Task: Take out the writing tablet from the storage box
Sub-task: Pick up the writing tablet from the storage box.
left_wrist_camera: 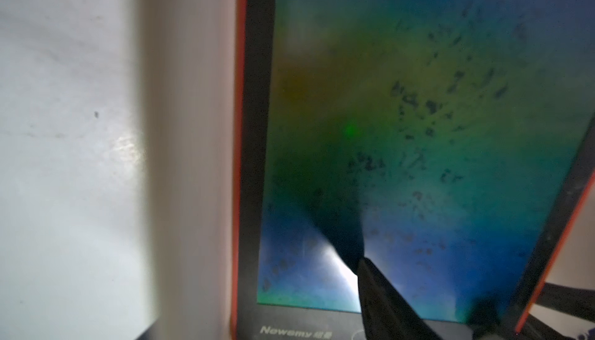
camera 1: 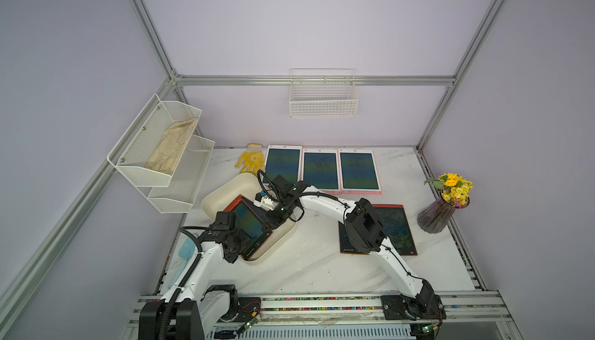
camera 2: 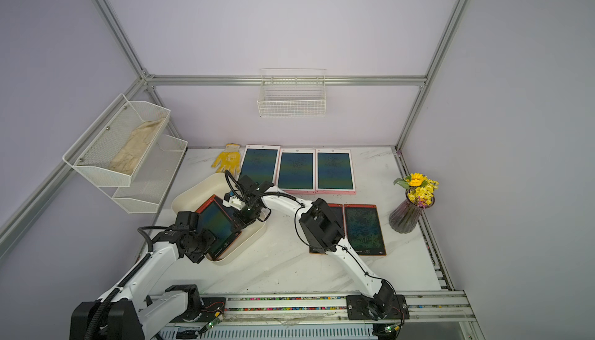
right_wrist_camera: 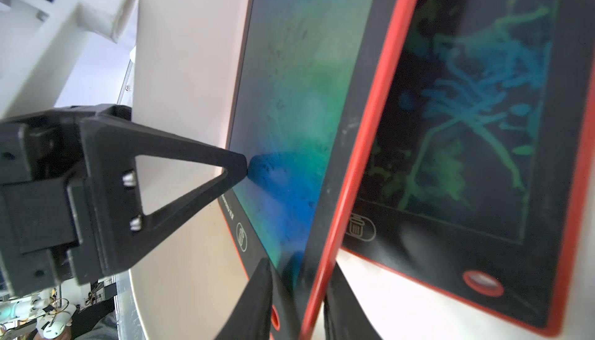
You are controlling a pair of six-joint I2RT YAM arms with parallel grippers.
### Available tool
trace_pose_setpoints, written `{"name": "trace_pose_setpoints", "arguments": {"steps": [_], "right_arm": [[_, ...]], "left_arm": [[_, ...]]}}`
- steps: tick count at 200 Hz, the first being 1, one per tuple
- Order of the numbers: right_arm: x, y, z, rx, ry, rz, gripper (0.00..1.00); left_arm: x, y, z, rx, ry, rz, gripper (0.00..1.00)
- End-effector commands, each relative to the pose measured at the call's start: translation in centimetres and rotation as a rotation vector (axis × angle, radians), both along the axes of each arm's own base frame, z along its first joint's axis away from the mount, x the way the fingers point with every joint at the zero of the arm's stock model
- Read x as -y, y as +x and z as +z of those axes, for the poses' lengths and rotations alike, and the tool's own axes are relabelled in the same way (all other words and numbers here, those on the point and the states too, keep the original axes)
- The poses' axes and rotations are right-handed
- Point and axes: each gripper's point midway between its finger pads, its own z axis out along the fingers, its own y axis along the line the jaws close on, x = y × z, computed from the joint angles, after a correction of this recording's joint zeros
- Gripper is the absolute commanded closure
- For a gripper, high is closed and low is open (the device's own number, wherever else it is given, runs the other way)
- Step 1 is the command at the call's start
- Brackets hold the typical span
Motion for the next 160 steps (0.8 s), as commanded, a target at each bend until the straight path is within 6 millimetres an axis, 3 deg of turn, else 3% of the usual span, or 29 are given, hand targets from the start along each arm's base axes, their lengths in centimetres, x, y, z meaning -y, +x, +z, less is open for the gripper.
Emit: {"name": "trace_pose_setpoints", "arguments": {"steps": [1, 84, 132, 160], "right_arm": [[-2.2, -1.2, 5.3, 0.035, 0.154, 0.068, 0.72], [-3.0, -1.2, 4.0, 0.028, 0.143, 0.078, 0.81], [-2.8, -1.1, 3.3, 0.032, 0.121, 0.074, 0.91], [-3.1, -0.6, 4.1, 0.058, 0.139, 0.067, 0.97]], "left_arm": [[0.7, 1.3, 1.0, 0.086, -0.038, -0.020, 0.35], [0.9, 1.6, 2.1, 0.128, -0.042, -0.028, 0.35], [0.1, 1.5, 4.6, 0.190, 0.004, -0.018, 0.31], [-0.6, 1.6, 6.5, 0.242, 0.042, -0.005, 0.28]]}}
